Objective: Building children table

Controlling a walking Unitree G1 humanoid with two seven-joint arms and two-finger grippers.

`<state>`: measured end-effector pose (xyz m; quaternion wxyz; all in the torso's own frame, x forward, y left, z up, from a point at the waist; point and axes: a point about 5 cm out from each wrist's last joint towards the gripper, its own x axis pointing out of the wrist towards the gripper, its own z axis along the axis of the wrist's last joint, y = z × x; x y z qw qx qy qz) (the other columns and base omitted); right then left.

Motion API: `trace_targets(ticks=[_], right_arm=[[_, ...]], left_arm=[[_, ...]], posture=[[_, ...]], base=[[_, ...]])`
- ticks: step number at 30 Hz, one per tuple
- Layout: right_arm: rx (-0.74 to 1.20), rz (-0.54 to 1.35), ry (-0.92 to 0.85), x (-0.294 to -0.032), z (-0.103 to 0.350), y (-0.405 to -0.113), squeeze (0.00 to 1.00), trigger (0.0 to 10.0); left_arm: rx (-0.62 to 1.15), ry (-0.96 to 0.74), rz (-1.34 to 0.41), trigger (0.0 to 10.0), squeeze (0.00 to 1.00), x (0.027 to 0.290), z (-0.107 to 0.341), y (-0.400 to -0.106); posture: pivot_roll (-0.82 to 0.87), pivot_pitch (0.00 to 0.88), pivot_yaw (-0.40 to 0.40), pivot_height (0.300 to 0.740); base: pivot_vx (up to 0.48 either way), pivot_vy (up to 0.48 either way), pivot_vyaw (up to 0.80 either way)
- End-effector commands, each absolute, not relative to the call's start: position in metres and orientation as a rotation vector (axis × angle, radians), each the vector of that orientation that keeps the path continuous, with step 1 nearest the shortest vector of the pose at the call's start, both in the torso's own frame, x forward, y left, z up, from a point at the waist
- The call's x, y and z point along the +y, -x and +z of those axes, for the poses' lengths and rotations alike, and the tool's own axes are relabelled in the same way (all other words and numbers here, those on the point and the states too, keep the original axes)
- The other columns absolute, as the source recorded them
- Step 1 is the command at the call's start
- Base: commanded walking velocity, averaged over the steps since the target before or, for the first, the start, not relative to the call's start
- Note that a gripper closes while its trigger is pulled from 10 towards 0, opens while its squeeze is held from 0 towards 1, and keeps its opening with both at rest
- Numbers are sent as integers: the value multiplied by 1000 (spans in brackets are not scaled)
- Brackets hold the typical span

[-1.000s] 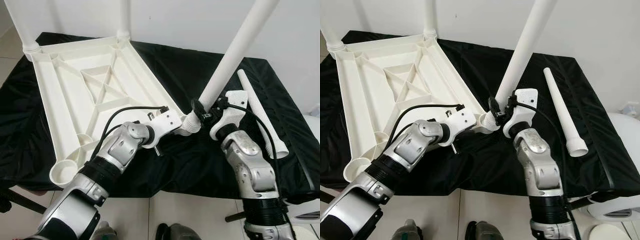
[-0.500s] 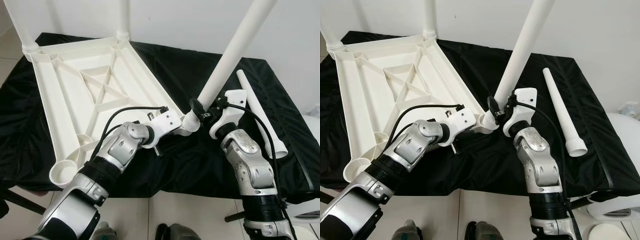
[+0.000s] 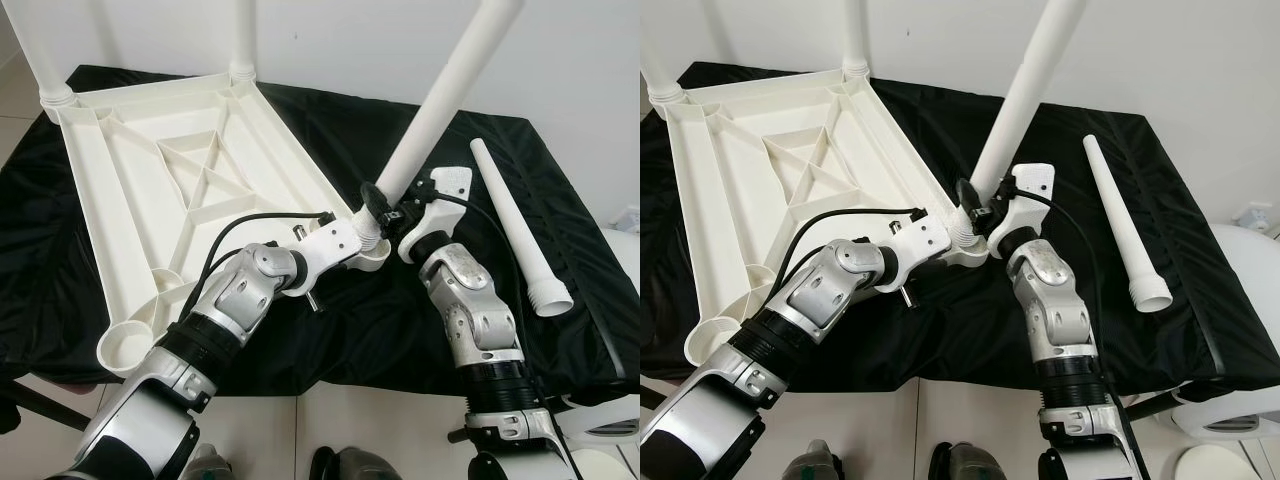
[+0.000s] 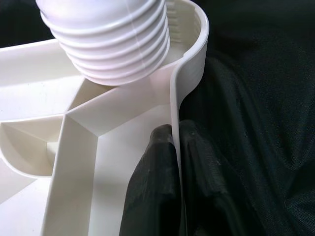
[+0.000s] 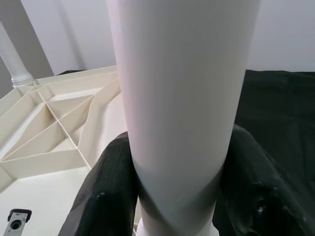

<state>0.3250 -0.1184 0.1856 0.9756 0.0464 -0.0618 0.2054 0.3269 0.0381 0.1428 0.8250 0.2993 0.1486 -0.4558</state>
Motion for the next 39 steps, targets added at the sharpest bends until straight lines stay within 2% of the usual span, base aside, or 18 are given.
trace_targets(ticks=[1, 27, 39], right_arm=[[-25, 438, -101, -118, 166, -323, 0, 10000], [-47, 375, -56, -149, 175, -317, 0, 10000], [4, 401, -43, -142, 167, -320, 0, 10000]], left_arm=[[364, -676, -856, 10000, 0, 56, 134, -332], [357, -685, -850, 10000, 0, 57, 136, -334], [352, -685, -850, 10000, 0, 57, 137, -336]], posture=[[75, 77, -102, 740], [58, 73, -87, 740], [62, 65, -92, 740]], base=[[0, 0, 0], [0, 0, 0], [0, 0, 0]])
